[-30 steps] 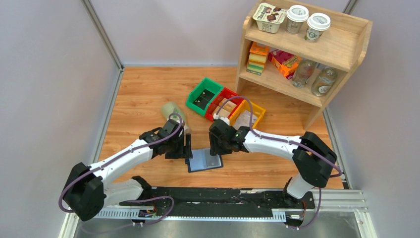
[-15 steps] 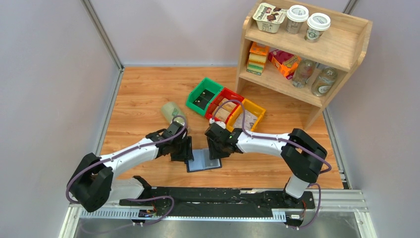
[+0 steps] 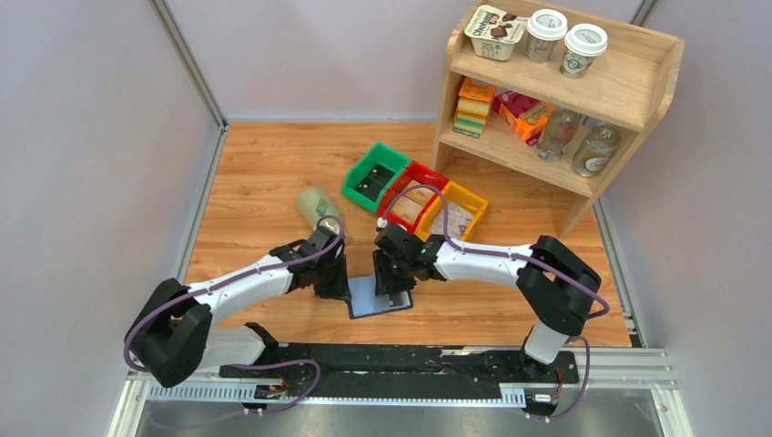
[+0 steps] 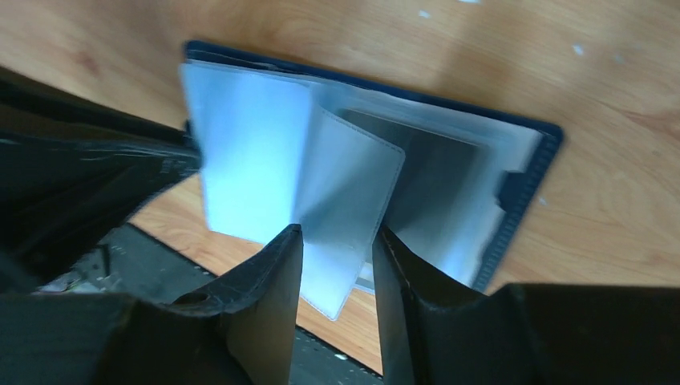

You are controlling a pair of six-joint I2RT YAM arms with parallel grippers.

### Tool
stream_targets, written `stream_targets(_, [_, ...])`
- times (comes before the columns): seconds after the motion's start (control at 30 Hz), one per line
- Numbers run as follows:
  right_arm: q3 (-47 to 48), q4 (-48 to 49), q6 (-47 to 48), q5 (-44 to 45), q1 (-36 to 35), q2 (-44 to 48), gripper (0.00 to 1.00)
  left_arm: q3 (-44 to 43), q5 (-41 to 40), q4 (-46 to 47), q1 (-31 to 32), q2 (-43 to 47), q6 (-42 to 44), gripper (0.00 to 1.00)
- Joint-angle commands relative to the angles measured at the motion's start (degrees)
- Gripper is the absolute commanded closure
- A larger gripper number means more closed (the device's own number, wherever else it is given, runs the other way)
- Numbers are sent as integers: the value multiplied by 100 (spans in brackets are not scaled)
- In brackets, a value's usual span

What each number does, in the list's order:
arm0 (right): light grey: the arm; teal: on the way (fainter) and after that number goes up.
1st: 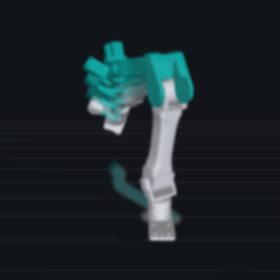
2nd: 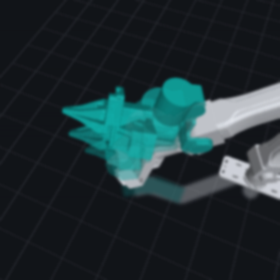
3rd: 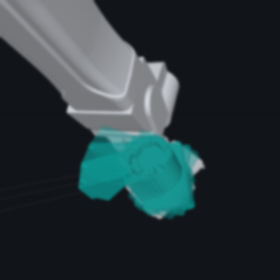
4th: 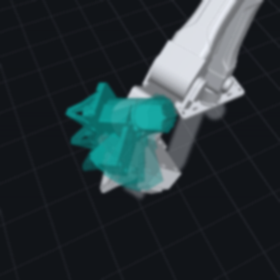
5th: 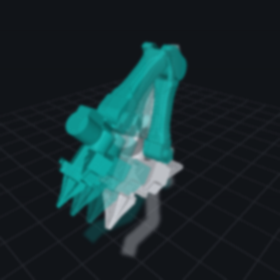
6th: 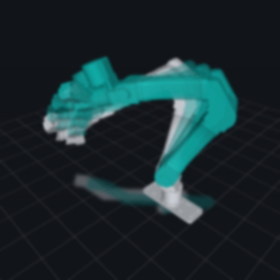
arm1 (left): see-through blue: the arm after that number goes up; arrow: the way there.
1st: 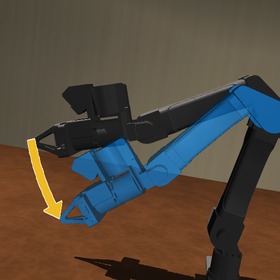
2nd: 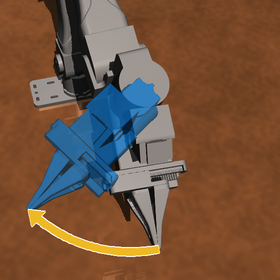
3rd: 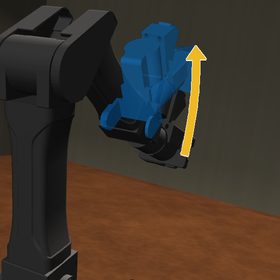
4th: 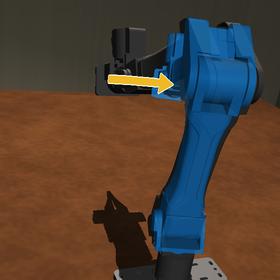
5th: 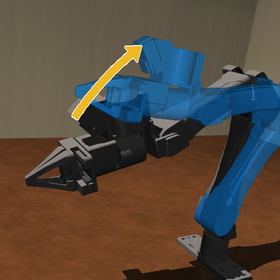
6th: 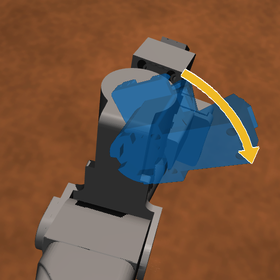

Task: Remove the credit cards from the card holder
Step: Remove the credit card from the card holder.

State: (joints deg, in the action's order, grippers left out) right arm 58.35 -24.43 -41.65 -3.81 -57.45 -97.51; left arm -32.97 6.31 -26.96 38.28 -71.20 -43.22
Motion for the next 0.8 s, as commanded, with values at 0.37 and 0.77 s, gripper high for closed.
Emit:
stream_targets(0.37, [476, 1405, 52, -1490, -135, -355, 58, 168, 169, 420, 57, 238, -195, 79])
stream_targets(0.77, [616, 1327, 104, -1526, -126, -945, 54, 493, -761, 25, 48, 1380, -503, 62])
